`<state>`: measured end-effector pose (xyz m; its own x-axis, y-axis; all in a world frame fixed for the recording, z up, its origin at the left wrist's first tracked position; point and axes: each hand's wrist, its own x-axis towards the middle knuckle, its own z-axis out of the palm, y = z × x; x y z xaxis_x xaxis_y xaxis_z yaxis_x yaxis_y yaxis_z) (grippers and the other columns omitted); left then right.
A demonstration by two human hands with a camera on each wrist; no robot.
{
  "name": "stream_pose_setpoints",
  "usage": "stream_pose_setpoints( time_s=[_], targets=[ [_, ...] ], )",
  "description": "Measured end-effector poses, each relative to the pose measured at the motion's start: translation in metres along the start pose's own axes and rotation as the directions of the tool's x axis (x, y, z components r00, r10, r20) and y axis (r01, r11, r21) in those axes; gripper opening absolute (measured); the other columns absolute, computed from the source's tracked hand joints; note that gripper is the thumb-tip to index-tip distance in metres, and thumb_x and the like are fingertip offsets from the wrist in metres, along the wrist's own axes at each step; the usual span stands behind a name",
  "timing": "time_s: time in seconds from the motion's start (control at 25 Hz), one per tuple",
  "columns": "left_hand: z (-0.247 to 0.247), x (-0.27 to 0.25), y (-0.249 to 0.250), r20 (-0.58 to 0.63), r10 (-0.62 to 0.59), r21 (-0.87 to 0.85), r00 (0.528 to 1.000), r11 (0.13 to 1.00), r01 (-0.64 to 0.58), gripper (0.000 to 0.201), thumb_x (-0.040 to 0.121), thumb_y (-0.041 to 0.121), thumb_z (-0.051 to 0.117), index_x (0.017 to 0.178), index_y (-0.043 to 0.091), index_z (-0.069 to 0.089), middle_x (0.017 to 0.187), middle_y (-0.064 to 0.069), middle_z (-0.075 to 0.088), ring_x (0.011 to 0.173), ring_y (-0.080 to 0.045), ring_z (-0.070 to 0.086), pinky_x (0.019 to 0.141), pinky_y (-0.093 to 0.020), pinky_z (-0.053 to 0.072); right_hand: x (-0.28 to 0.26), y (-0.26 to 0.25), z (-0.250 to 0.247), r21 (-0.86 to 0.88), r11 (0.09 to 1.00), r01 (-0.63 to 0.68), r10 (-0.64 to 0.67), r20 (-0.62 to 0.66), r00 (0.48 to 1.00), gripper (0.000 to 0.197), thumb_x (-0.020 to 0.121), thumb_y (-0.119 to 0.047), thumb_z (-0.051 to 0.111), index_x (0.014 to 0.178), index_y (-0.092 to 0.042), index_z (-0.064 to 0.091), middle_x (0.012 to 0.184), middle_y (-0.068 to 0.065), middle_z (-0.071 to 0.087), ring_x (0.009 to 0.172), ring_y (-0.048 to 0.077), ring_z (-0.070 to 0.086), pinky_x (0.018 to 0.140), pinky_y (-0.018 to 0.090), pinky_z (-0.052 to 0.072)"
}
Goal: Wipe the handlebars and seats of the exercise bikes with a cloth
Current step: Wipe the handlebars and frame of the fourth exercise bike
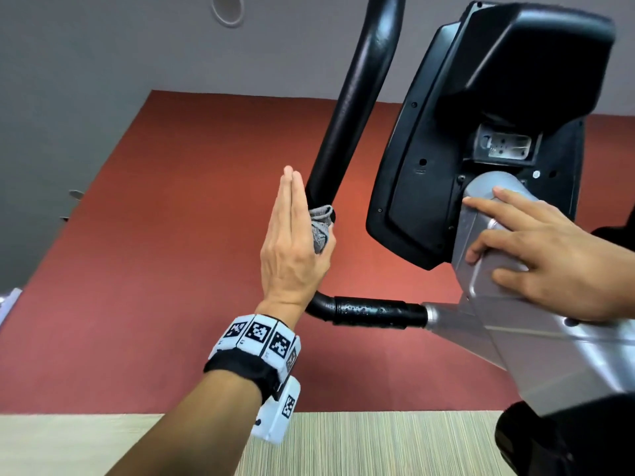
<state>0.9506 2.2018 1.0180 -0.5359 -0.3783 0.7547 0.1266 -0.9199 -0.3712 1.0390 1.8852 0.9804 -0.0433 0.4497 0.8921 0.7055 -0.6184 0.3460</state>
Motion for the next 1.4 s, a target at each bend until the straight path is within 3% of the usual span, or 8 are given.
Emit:
stream_pose_setpoints(
  time_s=[0.12,0.36,0.56,0.84,1.0,1.24,1.32,1.4],
  targets=[
    [-0.001,-0.02,-0.002,0.046,0.023,0.119,0.999,0.992,-0.028,0.081,0.088,0.003,0.068,0.155,-0.009,0.025,0.163,-0.026,0.025,0.154,-0.033,0.023,0.119,-0.047,0.036,-0.001,-0.002,-0.001,-0.024,1.0,-0.006,0.007,0.017,1.0,0.052,0.069,-0.06,0.027,0.106,-0.047,0.061,0.169,-0.015,0.009,0.152,0.002,-0.01,0.121,0.029,-0.002],
    [-0.001,-0.008,-0.001,0.042,0.058,0.075,0.997,0.995,-0.061,0.07,0.103,0.023,0.061,0.155,-0.008,0.024,0.163,-0.026,0.025,0.154,-0.034,0.024,0.122,-0.047,0.032,-0.003,-0.003,-0.002,-0.027,1.0,-0.011,0.012,0.024,1.0,0.044,0.073,-0.055,0.033,0.106,-0.047,0.062,0.169,-0.014,0.01,0.154,0.005,-0.009,0.12,0.026,-0.003],
    [0.002,-0.047,-0.004,0.007,-0.179,-0.16,0.984,0.971,0.178,0.076,0.102,0.021,0.062,0.155,-0.011,0.017,0.164,-0.029,0.016,0.156,-0.028,0.017,0.125,-0.032,0.024,-0.002,-0.003,-0.003,-0.006,1.0,-0.011,0.011,0.024,1.0,0.05,0.065,-0.062,0.031,0.101,-0.049,0.062,0.168,-0.013,0.016,0.155,0.008,-0.004,0.115,0.022,-0.004],
    [0.005,-0.11,0.041,0.153,-0.577,-0.319,0.802,0.74,0.593,0.087,0.104,0.03,0.053,0.16,0.006,-0.01,0.169,-0.011,-0.017,0.146,0.014,-0.019,0.116,-0.004,-0.001,-0.003,-0.002,-0.001,-0.003,1.0,-0.019,0.019,-0.017,1.0,0.046,0.068,-0.055,0.041,0.101,-0.04,0.069,0.166,-0.007,0.026,0.155,0.016,0.005,0.122,0.044,0.008],
    [0.012,-0.097,0.046,0.058,-0.693,-0.373,0.719,0.653,0.659,0.091,0.105,0.036,0.052,0.16,0.004,-0.013,0.168,-0.012,-0.02,0.149,0.003,-0.017,0.114,-0.002,-0.003,-0.003,-0.002,0.003,0.009,1.0,-0.012,0.012,-0.023,1.0,0.036,0.072,-0.043,0.05,0.101,-0.038,0.071,0.166,-0.008,0.027,0.156,0.018,0.006,0.123,0.04,0.006],
    [0.037,-0.131,0.093,0.24,-0.752,-0.353,0.614,0.522,0.777,0.09,0.106,0.035,0.043,0.153,0.006,-0.028,0.166,-0.012,-0.028,0.147,0.001,-0.025,0.127,-0.028,0.0,-0.003,-0.001,0.002,0.02,1.0,-0.012,0.012,-0.034,0.999,0.044,0.066,-0.06,0.036,0.098,-0.048,0.064,0.165,-0.009,0.028,0.153,0.013,0.008,0.123,0.042,0.008],
    [0.024,-0.148,0.105,0.331,-0.691,-0.333,0.643,0.552,0.765,0.088,0.106,0.021,0.046,0.152,0.012,-0.028,0.164,-0.006,-0.035,0.145,0.006,-0.029,0.126,-0.022,0.001,-0.004,-0.003,0.002,0.02,1.0,-0.009,0.01,-0.034,0.999,0.046,0.068,-0.057,0.039,0.1,-0.044,0.068,0.165,-0.008,0.029,0.153,0.015,0.008,0.123,0.043,0.009],
    [0.008,-0.15,0.105,0.313,-0.502,-0.32,0.806,0.744,0.587,0.09,0.099,0.005,0.053,0.16,0.011,-0.013,0.166,-0.004,-0.03,0.153,-0.001,-0.017,0.124,-0.019,0.015,-0.005,-0.003,0.001,0.006,1.0,-0.014,0.014,-0.026,1.0,0.048,0.069,-0.057,0.039,0.102,-0.04,0.069,0.165,-0.008,0.027,0.155,0.016,0.006,0.124,0.041,0.007]
  ],
)
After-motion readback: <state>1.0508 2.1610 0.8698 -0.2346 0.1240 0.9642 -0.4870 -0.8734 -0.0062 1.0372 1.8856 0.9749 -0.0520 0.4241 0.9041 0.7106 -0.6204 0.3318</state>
